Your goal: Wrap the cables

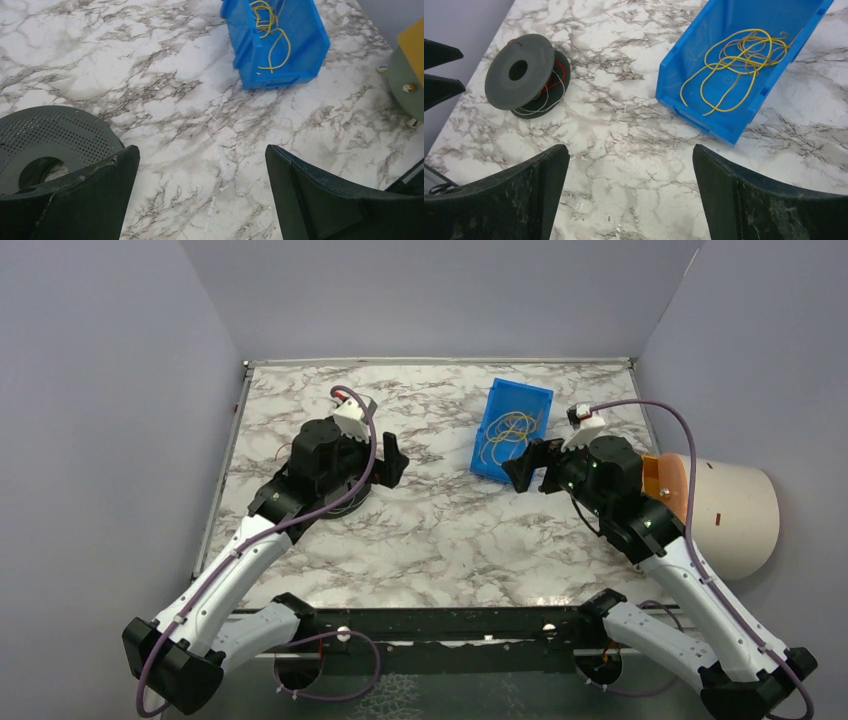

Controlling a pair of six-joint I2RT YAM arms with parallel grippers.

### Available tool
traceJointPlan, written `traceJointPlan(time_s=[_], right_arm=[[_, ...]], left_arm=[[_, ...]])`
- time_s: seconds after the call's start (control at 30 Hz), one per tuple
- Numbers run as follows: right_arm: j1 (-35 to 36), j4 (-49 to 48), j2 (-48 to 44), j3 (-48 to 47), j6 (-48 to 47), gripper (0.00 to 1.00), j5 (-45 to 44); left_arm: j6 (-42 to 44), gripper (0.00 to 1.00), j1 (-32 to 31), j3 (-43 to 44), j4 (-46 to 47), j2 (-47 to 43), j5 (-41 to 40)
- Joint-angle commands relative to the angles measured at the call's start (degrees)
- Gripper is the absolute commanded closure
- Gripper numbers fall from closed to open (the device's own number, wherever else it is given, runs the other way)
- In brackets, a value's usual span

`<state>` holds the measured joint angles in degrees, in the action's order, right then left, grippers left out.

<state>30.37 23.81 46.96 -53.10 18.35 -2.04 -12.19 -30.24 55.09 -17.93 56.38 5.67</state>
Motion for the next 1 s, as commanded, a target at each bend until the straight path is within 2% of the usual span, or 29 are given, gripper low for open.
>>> traceJointPlan(time_s=[0.0, 0.27, 0.6, 0.73, 0.83, 0.97], right_arm=[[0.24, 1.94, 1.99, -2.05, -1.88, 0.03, 1.81], [0.28, 0.7, 5.32, -1.45, -1.6, 0.11, 6.07], [0.26, -1.21, 5.72, 0.64, -1.26, 0.21, 6.26], [0.27, -1.63, 5.79, 1.37, -0.71, 0.25, 6.19], [0.22, -2.27, 5.85, 2.17, -0.39, 0.33, 6.1], [0.24, -2.76, 5.5, 3.01, -0.09, 0.35, 5.81]], left_arm=[[-0.93, 0.01, -0.13, 0.29, -3.62, 1.43, -9.31], [-1.53, 0.01, 1.18, 2.95, -10.02, 6.3, -23.51], [-1.72, 0.01, 11.15, 2.74, -10.03, 9.84, -20.21], [-2.2, 0.07, 13.08, 2.58, -9.88, 11.58, -20.17], [-2.51, 0.11, 13.91, 2.86, -9.82, 13.22, -20.63], [-2.58, 0.18, 14.67, 3.71, -9.97, 15.67, -21.71]])
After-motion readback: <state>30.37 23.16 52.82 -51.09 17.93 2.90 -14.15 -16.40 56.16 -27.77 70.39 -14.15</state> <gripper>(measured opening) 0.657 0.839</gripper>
